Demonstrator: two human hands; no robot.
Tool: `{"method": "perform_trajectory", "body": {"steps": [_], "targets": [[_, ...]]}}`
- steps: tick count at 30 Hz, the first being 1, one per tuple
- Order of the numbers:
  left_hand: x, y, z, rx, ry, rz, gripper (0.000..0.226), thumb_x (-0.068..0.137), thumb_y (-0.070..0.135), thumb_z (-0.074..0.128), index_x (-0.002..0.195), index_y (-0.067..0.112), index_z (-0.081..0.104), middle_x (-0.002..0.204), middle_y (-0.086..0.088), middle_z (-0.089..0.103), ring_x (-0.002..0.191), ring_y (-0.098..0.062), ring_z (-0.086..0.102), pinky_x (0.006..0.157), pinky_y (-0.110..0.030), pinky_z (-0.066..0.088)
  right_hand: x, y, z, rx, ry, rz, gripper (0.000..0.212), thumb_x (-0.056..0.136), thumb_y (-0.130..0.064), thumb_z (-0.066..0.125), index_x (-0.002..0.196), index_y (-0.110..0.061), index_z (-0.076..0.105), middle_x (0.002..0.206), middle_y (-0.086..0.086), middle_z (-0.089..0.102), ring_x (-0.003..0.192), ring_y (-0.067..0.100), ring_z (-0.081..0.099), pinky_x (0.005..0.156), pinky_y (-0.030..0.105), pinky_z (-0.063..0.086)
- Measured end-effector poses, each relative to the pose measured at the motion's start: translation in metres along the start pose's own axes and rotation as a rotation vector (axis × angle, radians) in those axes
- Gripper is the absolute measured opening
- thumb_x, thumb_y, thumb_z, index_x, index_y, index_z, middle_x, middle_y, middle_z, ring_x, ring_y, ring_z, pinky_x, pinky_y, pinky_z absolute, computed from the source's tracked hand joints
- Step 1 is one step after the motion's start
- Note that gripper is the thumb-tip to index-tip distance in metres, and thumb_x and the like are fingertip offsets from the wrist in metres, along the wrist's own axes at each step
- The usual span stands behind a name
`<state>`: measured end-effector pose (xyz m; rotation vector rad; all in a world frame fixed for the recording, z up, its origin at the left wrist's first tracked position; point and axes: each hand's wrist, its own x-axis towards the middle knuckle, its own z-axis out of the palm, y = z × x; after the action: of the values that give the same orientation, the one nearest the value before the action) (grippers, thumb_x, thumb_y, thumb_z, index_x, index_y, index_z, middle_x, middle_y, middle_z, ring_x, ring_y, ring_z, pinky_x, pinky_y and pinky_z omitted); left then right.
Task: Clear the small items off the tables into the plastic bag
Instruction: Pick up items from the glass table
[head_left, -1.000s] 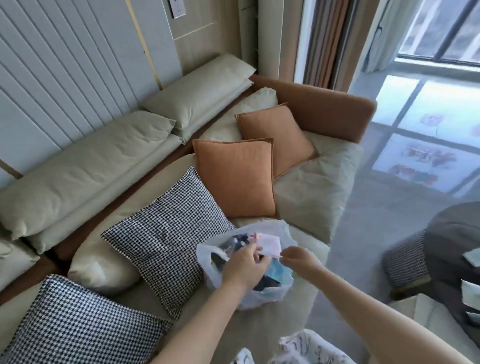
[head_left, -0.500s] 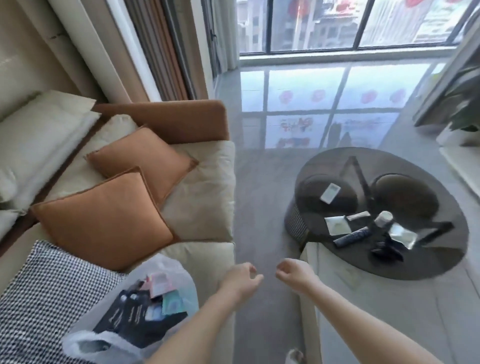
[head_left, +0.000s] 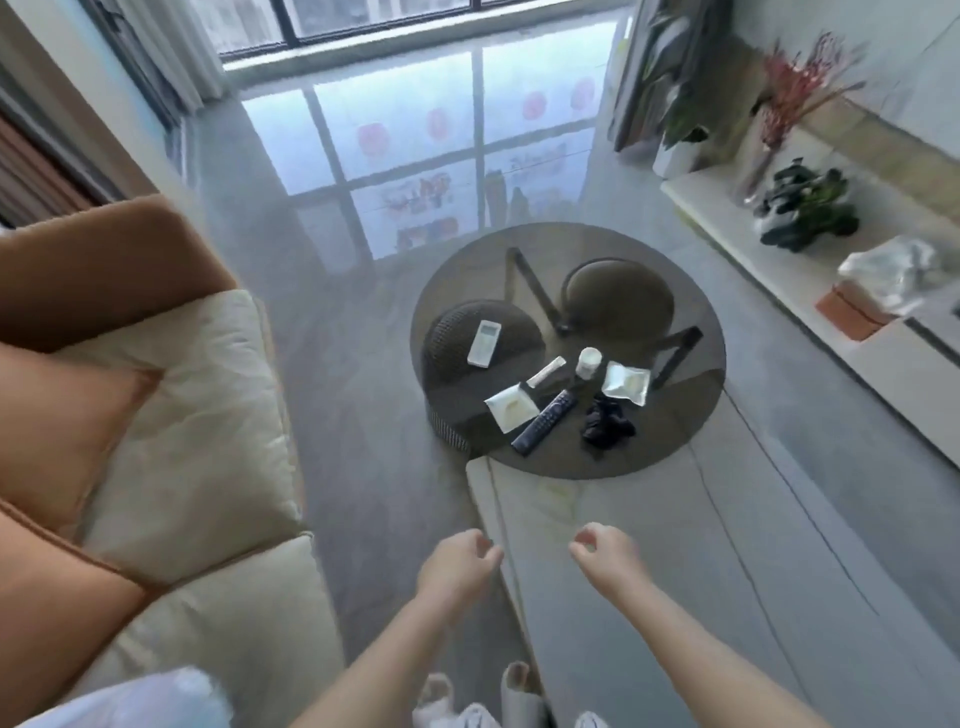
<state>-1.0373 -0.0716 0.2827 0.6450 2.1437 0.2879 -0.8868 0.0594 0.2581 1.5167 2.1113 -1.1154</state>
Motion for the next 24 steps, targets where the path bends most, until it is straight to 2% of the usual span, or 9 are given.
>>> {"method": "perform_trajectory", "body": {"steps": [4,10,16,19,21,24], "targets": [[0.048,0.017,0.023,-0.059,-0.052,0.024,0.036,0.093,0.043,0.048,0.119,0.022,0.061,0.121,0.004,0.064,0.110,-0.013,0.058,0.085,-0.023,0.044,0.035,0.024,0.005,0.081,0.037,0.095,0.031,0.091,-0.035,0.052,0.116,-0.018,0.061,0.122,0.004,0.060,0.111,0.022,0.056,0.091,0.031,0.046],[0.132,0.030,0.061,-0.202,-0.118,-0.015,0.041,0.092,0.036,0.052,0.129,0.019,0.055,0.121,0.002,0.063,0.108,-0.012,0.058,0.082,-0.021,0.040,0.103,0.043,0.031,0.190,0.051,0.214,0.035,0.091,-0.036,0.055,0.119,-0.016,0.058,0.123,0.006,0.058,0.111,0.023,0.055,0.088,0.028,0.042],[0.220,0.019,0.112,-0.370,-0.181,-0.120,0.053,0.091,0.030,0.058,0.139,0.012,0.044,0.139,-0.006,0.050,0.126,-0.020,0.049,0.104,-0.033,0.039,0.178,0.065,0.077,0.318,0.047,0.323,0.044,0.090,-0.034,0.058,0.128,-0.014,0.053,0.131,0.005,0.056,0.120,0.021,0.052,0.095,0.026,0.039],[0.256,0.011,0.133,-0.411,-0.198,-0.132,0.053,0.093,0.024,0.056,0.142,0.013,0.040,0.146,-0.004,0.040,0.133,-0.021,0.041,0.107,-0.032,0.034,0.208,0.074,0.097,0.371,0.048,0.384,0.049,0.090,-0.034,0.059,0.132,-0.012,0.049,0.136,0.006,0.053,0.124,0.022,0.050,0.097,0.027,0.039],[0.278,0.007,0.143,-0.445,-0.198,-0.143,0.052,0.094,0.023,0.055,0.143,0.016,0.039,0.147,-0.003,0.038,0.130,-0.023,0.044,0.108,-0.032,0.035,0.227,0.079,0.107,0.421,0.064,0.420,0.052,0.089,-0.034,0.060,0.135,-0.013,0.047,0.138,0.007,0.051,0.125,0.023,0.049,0.097,0.028,0.039],[0.302,0.005,0.154,-0.485,-0.221,-0.138,0.052,0.095,0.024,0.052,0.144,0.020,0.036,0.149,-0.001,0.035,0.128,-0.023,0.045,0.108,-0.042,0.038,0.254,0.082,0.118,0.527,0.106,0.474,0.059,0.088,-0.036,0.062,0.138,-0.014,0.042,0.140,0.006,0.049,0.125,0.024,0.049,0.096,0.029,0.038]]}}
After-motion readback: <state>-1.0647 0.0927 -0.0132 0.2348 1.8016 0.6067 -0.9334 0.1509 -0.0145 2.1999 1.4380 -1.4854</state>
